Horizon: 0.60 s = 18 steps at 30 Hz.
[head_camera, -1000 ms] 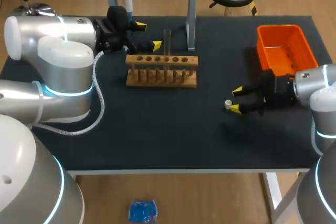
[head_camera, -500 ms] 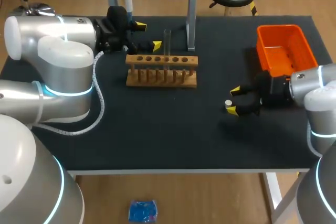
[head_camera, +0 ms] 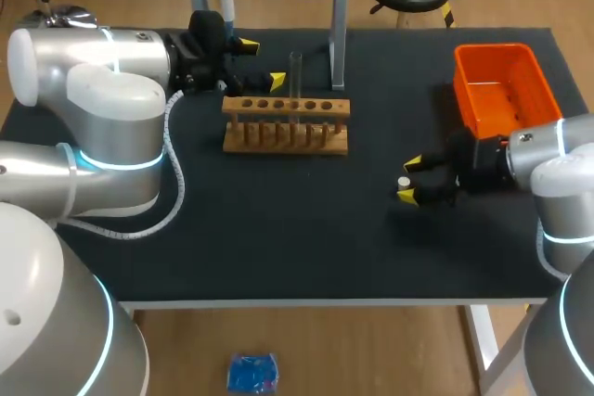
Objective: Invert the test tube, pick up the pipette, mount the tip to pipette, aspirate from beaker and dispense into the tube, eject the tip, return the pipette, and cap with the stopper.
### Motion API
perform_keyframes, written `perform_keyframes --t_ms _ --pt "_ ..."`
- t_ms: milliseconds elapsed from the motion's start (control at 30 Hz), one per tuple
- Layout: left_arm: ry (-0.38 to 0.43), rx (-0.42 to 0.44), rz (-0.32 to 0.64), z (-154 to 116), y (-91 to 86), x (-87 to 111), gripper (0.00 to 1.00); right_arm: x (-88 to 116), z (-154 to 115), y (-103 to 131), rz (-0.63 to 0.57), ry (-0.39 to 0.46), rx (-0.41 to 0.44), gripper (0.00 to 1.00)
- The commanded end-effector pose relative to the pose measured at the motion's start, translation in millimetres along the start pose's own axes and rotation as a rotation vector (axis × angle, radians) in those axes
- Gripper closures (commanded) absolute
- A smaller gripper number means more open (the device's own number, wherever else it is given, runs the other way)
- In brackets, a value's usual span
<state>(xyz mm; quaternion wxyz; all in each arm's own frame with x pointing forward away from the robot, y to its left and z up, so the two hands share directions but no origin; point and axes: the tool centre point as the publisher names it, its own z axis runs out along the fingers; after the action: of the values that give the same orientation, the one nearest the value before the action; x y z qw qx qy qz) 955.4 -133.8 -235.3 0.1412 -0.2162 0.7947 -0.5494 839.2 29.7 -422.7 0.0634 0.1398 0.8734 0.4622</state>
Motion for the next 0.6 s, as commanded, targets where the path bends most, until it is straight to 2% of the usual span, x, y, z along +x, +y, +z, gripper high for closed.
perform_keyframes --t_ms 33,300,500,600 --pt "-0.001 -0.001 0.000 0.3 0.1 0.1 0.00 -0.9 4.0 -1.4 0.000 -0.003 0.001 0.29" --pt "-0.001 -0.001 0.000 0.3 0.1 0.1 0.00 -2.4 8.0 -1.1 -0.003 -0.008 0.000 0.31" --pt "-0.001 -0.001 0.000 0.3 0.1 0.1 0.00 -4.4 9.8 -2.5 -0.004 -0.013 0.005 0.42" --pt "-0.001 -0.001 0.000 0.3 0.1 0.1 0.00 -5.9 10.4 -2.9 -0.003 -0.017 0.005 0.42"
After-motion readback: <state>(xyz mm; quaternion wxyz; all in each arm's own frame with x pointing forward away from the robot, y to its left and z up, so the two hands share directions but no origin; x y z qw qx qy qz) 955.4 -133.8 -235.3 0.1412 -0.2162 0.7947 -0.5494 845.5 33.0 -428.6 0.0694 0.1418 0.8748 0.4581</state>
